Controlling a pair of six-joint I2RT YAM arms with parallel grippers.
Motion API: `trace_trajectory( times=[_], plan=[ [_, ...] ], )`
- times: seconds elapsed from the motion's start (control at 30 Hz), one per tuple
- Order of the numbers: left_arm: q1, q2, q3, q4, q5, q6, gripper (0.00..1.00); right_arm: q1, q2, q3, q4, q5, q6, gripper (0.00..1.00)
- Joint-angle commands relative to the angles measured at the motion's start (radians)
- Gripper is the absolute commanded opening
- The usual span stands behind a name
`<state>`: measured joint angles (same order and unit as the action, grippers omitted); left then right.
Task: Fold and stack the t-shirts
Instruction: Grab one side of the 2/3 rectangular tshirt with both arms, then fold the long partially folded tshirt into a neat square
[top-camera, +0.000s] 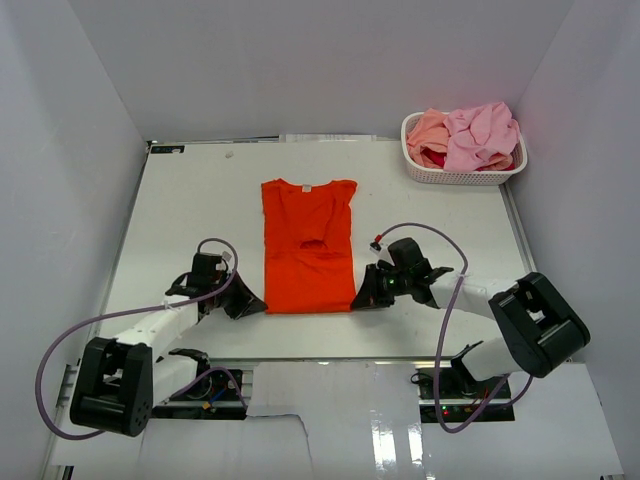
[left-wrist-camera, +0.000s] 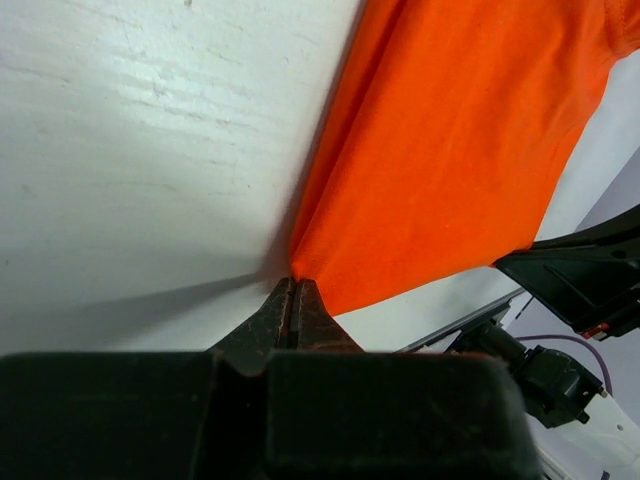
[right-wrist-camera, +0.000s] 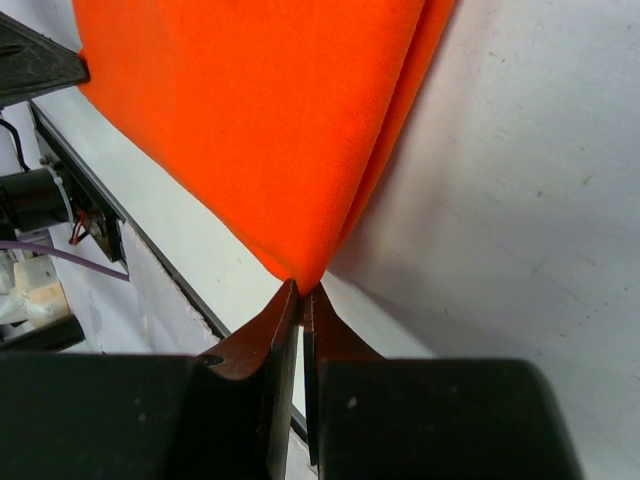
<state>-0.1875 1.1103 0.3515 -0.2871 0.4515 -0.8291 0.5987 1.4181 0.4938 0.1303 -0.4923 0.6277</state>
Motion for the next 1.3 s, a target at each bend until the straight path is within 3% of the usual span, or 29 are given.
trace_trajectory(
  times=[0.0,0.57,1.27],
  plan=[
    [-0.009,-0.055,0.041,-0.078,-0.016,-0.011,0.0,0.004,-0.027,0.031,-0.075,-0.005,-0.04,0.08],
    [-0.02,-0.063,0.248,-0.201,-0.019,-0.007,0.0,0.006,-0.094,0.181,-0.248,0.009,-0.095,0.08],
    [-0.018,0.079,0.532,-0.241,-0.051,0.021,0.0,-0.01,-0.002,0.445,-0.353,0.011,-0.151,0.08]
  ],
)
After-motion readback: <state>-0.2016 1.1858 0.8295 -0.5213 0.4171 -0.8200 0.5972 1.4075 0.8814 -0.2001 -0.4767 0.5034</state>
